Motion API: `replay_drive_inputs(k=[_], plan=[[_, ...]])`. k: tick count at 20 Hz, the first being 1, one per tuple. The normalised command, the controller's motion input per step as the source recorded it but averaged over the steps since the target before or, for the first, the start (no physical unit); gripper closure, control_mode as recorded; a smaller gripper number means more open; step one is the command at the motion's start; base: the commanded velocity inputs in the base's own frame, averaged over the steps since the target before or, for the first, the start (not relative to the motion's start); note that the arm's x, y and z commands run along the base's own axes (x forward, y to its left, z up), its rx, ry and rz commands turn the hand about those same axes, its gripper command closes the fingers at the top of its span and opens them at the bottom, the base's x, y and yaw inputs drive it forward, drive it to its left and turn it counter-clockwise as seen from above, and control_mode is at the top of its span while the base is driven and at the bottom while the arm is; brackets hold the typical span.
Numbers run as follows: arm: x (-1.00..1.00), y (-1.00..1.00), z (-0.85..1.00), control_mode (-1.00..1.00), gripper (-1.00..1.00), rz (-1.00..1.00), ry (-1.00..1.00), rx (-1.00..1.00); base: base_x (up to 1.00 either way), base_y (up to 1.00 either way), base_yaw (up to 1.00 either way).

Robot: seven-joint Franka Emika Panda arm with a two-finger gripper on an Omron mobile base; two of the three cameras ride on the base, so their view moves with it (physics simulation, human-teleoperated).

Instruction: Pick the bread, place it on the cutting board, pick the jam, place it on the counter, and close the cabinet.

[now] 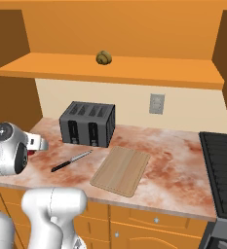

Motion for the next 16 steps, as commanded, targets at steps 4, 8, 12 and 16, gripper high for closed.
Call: replay_drive_inputs(k=[4,8,12,16], plan=[[0.29,0.12,-0.31,-1.0,1.0,0.0,0.0,0.0,0.0,0.0,0.0],[0.33,0.19,-0.31,-1.0,1.0,0.0,0.0,0.0,0.0,0.0,0.0],[0.35,0.19,-0.28,-1.0,1.0,0.0,0.0,0.0,0.0,0.0,0.0],[0.37,0.14,-0.16,-1.0,1.0,0.0,0.0,0.0,0.0,0.0,0.0]])
